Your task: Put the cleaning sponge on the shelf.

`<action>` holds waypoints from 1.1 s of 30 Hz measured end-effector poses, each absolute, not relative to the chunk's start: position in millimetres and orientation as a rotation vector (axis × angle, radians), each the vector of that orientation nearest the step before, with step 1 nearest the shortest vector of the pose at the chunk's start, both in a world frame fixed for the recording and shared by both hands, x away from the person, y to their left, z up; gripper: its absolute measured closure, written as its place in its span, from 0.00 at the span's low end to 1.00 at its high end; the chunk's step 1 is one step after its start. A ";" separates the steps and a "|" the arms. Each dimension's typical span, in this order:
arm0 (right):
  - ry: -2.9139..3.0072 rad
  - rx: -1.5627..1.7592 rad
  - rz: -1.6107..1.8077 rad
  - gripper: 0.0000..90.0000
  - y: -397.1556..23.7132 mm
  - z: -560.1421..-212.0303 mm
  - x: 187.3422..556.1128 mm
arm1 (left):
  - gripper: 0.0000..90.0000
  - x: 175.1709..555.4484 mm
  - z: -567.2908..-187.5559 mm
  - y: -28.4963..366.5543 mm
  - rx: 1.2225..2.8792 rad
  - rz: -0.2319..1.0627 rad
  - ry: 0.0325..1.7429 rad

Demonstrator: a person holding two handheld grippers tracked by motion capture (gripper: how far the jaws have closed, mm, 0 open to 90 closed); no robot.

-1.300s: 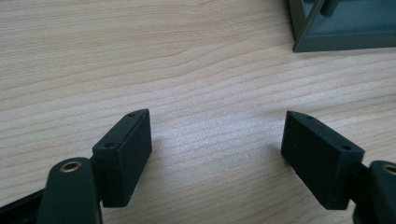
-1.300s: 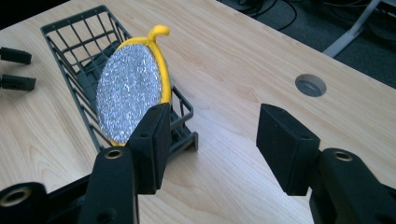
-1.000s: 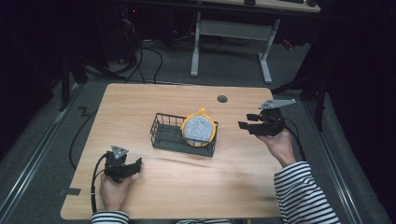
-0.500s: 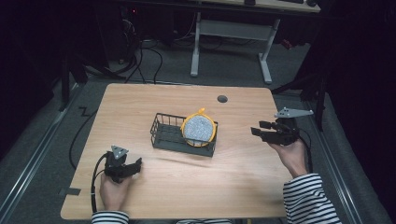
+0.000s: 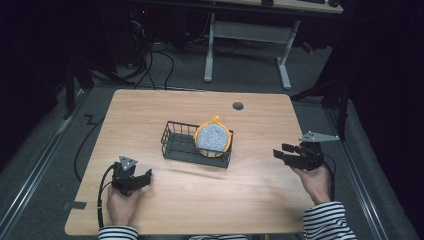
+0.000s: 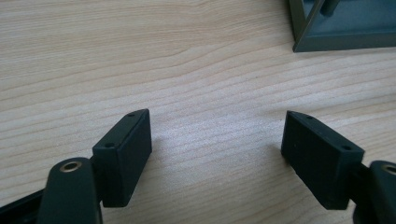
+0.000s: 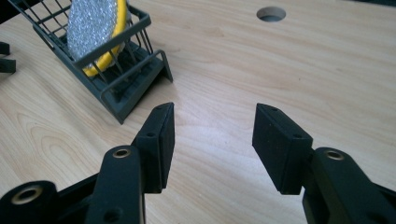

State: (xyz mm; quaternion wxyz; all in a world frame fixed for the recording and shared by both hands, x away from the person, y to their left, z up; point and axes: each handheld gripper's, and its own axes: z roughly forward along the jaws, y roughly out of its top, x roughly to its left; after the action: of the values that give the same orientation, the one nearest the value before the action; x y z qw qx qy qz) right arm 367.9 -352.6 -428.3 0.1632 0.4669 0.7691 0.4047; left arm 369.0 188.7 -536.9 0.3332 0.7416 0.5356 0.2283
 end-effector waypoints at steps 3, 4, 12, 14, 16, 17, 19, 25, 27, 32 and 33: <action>2.200 1.343 1.140 0.56 -351.7 -437.7 366.3 | 0.28 369.0 -536.9 188.7 1.937 0.596 1.398; 2.203 1.339 1.122 0.56 -349.6 -441.1 365.1 | 0.28 369.0 -536.9 188.7 1.936 0.596 1.398; 2.211 1.343 1.115 0.57 -341.6 -459.3 363.6 | 0.28 369.0 -536.9 188.7 1.936 0.595 1.398; 2.215 1.330 1.113 0.57 -337.1 -462.1 364.2 | 0.28 369.0 -536.9 188.7 1.937 0.596 1.398; 2.222 1.337 1.119 0.57 -333.7 -466.1 365.8 | 0.28 369.0 -536.9 188.7 1.936 0.595 1.398; 2.224 1.340 1.116 0.57 -331.6 -468.2 366.7 | 0.28 369.0 -536.9 188.8 1.938 0.596 1.397; 2.233 1.335 1.111 0.57 -327.5 -472.7 368.5 | 0.28 369.0 -536.9 188.7 1.936 0.595 1.398; 2.249 1.321 1.074 0.57 -315.7 -486.5 373.1 | 0.28 369.0 -536.9 188.7 1.937 0.595 1.398; 2.262 1.320 1.063 0.57 -312.1 -491.0 374.7 | 0.28 369.0 -536.9 188.7 1.937 0.595 1.398; 2.281 1.300 1.027 0.57 -303.9 -502.2 376.6 | 0.28 369.0 -536.9 188.7 1.937 0.595 1.398; 2.282 1.283 1.029 0.57 -302.8 -504.4 377.0 | 0.28 369.0 -536.9 188.7 1.937 0.595 1.398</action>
State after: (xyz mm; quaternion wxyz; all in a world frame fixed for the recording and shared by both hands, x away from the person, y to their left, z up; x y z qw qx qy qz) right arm 377.0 -302.8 -504.4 0.1635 0.4500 0.8003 0.3610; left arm 369.0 188.7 -536.9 0.3334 0.7417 0.5354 0.2280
